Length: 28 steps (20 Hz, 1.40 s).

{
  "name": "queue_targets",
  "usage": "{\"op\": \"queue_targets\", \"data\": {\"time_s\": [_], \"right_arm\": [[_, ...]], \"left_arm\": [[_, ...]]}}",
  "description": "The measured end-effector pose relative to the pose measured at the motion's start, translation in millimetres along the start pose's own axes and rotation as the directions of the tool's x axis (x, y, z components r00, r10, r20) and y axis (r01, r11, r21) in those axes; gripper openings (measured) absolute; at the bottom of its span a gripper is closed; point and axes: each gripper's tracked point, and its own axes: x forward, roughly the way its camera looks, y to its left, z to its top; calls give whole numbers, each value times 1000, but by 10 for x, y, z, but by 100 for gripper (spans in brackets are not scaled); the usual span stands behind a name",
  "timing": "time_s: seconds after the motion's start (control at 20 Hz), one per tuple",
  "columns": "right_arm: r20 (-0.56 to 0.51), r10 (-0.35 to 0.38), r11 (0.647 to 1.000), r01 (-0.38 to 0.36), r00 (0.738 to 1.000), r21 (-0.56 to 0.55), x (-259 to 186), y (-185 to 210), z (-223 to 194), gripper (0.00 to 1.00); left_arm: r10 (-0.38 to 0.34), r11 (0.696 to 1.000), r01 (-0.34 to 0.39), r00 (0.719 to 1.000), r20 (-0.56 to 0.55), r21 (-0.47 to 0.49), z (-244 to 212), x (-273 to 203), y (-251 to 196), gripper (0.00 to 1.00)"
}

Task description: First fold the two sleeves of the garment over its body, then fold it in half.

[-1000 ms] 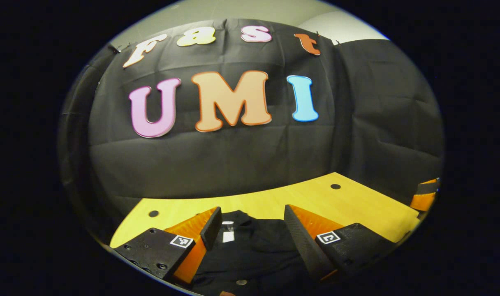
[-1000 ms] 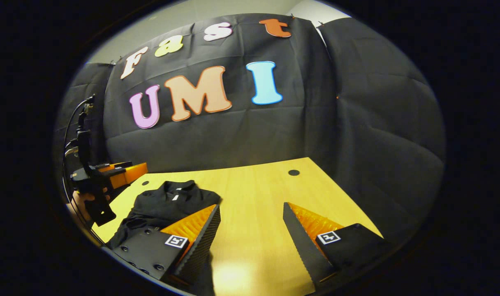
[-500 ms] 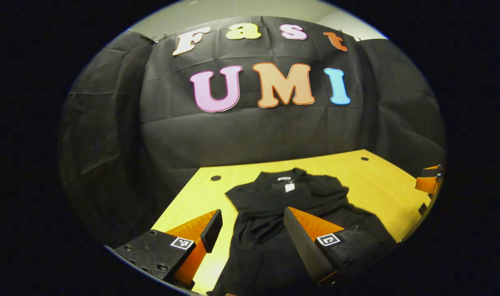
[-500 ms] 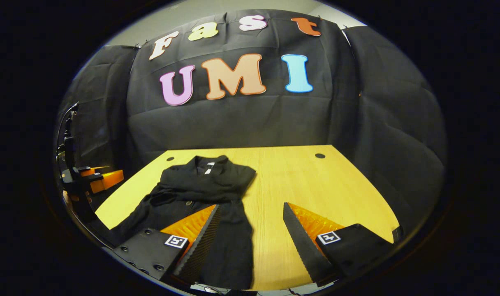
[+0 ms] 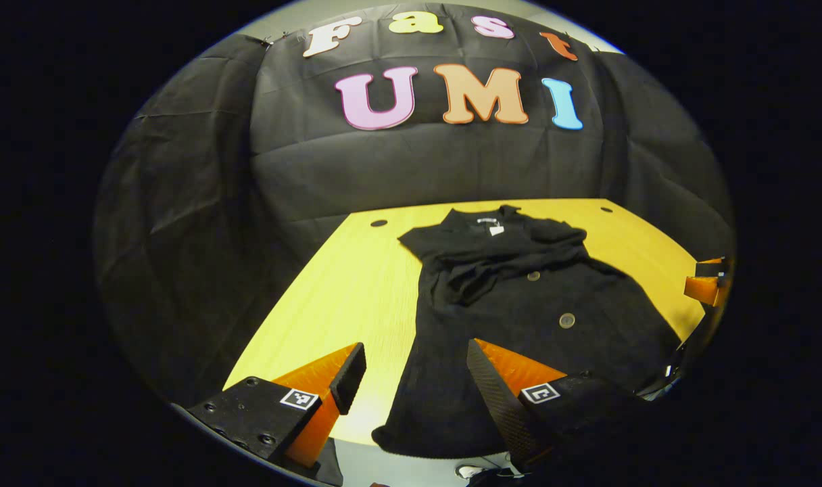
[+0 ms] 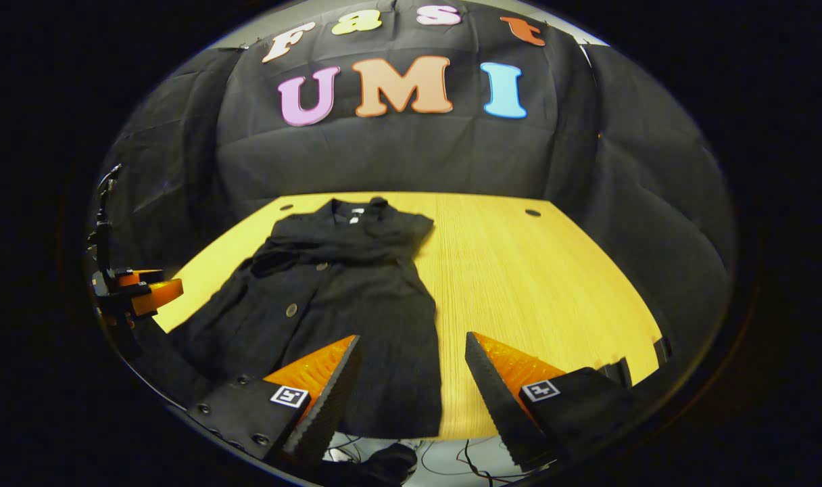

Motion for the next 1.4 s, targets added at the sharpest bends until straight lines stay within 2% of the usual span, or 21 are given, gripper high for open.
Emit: {"op": "queue_targets", "data": {"time_s": [0.15, 0.2, 0.25, 0.45, 0.5, 0.55, 0.6, 0.65, 0.75, 0.8, 0.85, 0.95, 1.15, 1.25, 1.4], "right_arm": [[-72, -33, 999, 32, 997, -14, 54, -18, -308, 98], [-101, -42, 999, 40, 994, -20, 76, -28, -401, 94], [-114, -48, 999, 46, 992, -18, 114, -25, -474, 99], [-199, -87, 996, 88, 976, -5, 233, -66, -800, 99], [-255, -71, 997, 69, 964, -17, 228, -37, -932, 96], [-235, -53, 999, 54, 971, -1, 207, -1, -922, 96], [-210, -23, 999, 31, 977, 35, 210, 56, -847, 98], [-226, -3, 999, 11, 974, 33, 225, 144, -898, 89], [-224, -1, 1000, -1, 974, -8, 261, 228, -878, 35], [-240, 6, 999, -15, 971, -33, 270, 210, -862, 8], [-266, 24, 999, -34, 964, -30, 237, 249, -897, 3], [-293, 63, 998, -69, 954, -11, 189, 304, -937, 3], [-239, 84, 996, -82, 967, 17, 25, 373, -726, 3], [-188, 102, 995, -97, 977, 35, -22, 385, -468, 4], [-82, 148, 989, -146, 986, 38, -48, 481, 164, 3]], "left_arm": [[3, 1000, -4, 997, -77, -15, -373, -15, 42, 93], [9, 1000, -11, 995, -104, -22, -498, -26, 70, 93], [13, 999, -17, 991, -132, -29, -617, -30, 90, 93], [-12, 999, -2, 969, -245, -55, -1047, -118, 77, 94], [-18, 999, 7, 979, -203, -51, -962, -83, 88, 94], [-37, 997, 23, 976, -212, -67, -1000, -88, 67, 100], [-60, 993, 36, 974, -220, -110, -1020, -120, 29, 94], [-67, 992, 42, 975, -210, -120, -1020, -68, 19, 94], [-116, 991, 101, 973, -198, -86, -996, -81, -77, 82], [-148, 988, 136, 970, -194, -77, -988, -68, -162, 62], [-155, 987, 145, 967, -200, -64, -983, -78, -174, 41], [-158, 987, 150, 961, -226, -52, -1008, -103, -186, 0], [-201, 977, 177, 954, -224, -122, -922, -194, -203, 0], [-210, 970, 183, 962, -174, -158, -658, -232, -182, 0], [-221, 965, 204, 971, -91, -167, -90, -136, -174, 0]]}}
